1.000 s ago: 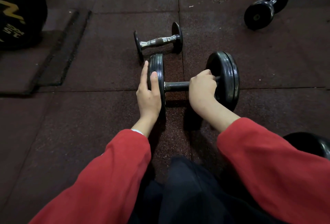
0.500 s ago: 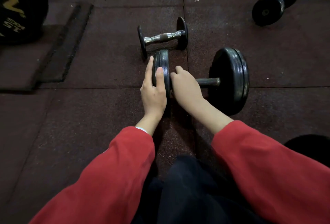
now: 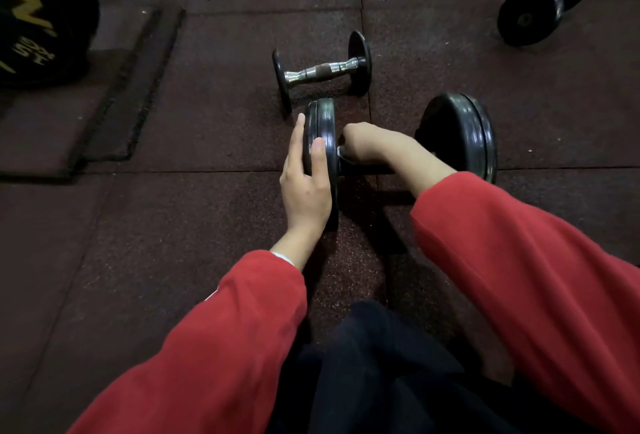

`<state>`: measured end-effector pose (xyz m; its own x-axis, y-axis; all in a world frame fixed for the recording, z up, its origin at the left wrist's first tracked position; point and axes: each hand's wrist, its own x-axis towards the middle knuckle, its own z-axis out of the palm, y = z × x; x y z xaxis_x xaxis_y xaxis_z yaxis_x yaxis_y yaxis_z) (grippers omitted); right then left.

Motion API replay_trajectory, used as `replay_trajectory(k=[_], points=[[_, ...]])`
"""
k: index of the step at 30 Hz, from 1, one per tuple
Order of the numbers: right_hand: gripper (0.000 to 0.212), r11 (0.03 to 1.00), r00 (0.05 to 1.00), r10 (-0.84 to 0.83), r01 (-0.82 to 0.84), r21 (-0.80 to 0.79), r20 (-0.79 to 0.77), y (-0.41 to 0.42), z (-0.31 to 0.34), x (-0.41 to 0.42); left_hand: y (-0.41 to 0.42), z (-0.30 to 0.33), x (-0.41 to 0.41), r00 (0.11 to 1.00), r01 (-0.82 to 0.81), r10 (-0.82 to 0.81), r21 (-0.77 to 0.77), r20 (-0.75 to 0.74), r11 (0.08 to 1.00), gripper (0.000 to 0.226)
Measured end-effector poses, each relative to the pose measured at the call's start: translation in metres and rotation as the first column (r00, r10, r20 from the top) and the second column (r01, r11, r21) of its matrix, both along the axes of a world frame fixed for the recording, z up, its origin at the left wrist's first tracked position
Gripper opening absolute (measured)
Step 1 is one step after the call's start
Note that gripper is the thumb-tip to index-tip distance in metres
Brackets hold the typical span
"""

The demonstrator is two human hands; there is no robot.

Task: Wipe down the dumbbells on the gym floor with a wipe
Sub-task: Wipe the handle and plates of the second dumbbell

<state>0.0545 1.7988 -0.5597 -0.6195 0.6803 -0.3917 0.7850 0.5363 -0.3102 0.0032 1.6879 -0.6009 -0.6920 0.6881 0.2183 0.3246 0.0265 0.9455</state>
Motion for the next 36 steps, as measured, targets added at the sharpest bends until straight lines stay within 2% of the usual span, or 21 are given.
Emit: replay_trajectory(k=[3, 7, 13, 16, 19, 23, 28, 32, 34, 36], points=[[0.019, 1.000, 0.998, -0.010, 0.010, -0.010, -0.054, 0.001, -0.005, 0.006, -0.002, -0.001, 0.001, 1.000, 0.014, -0.014, 0.015, 0.011, 1.000, 0.066], [0.028, 0.996, 0.969, -0.028, 0.048, 0.073, -0.244, -0.009, -0.019, 0.016, -0.002, -0.001, 0.000, 1.000, 0.007, -0.007, 0.011, 0.021, 1.000, 0.059], [0.018, 0.951, 0.882, 0.084, 0.068, 0.301, -0.464, -0.038, -0.040, 0.037, 0.001, -0.001, 0.000, 1.000, -0.003, 0.003, -0.001, 0.019, 1.000, 0.052], [0.022, 0.821, 0.905, 0.197, 0.059, 0.568, -0.378, -0.062, -0.061, 0.054, 0.002, 0.001, -0.001, 1.000, 0.000, 0.000, -0.004, 0.025, 1.000, 0.053], [0.027, 0.732, 0.898, 0.257, 0.061, 0.678, -0.358, -0.062, -0.076, 0.072, 0.003, 0.002, 0.000, 0.999, 0.000, 0.000, -0.004, 0.033, 1.000, 0.053], [0.025, 0.746, 0.843, 0.248, 0.149, 0.650, -0.478, -0.051, -0.066, 0.067, 0.003, 0.002, 0.000, 1.000, -0.006, 0.006, -0.009, 0.026, 1.000, 0.053], [0.031, 0.809, 0.871, 0.246, 0.057, 0.585, -0.425, -0.049, -0.050, 0.043, 0.002, 0.001, 0.000, 1.000, -0.007, 0.008, -0.015, 0.029, 1.000, 0.053], [0.030, 0.822, 0.889, 0.135, 0.147, 0.551, -0.438, -0.053, -0.056, 0.054, 0.002, 0.002, 0.000, 1.000, -0.004, 0.004, -0.007, 0.018, 1.000, 0.053], [0.025, 0.840, 0.897, 0.060, 0.192, 0.507, -0.438, -0.050, -0.052, 0.049, 0.003, 0.002, -0.001, 1.000, -0.005, 0.005, -0.015, 0.013, 1.000, 0.054], [0.018, 0.848, 0.900, 0.056, 0.185, 0.497, -0.432, -0.047, -0.049, 0.042, 0.004, 0.002, -0.002, 1.000, -0.001, 0.001, -0.023, 0.018, 1.000, 0.054]])
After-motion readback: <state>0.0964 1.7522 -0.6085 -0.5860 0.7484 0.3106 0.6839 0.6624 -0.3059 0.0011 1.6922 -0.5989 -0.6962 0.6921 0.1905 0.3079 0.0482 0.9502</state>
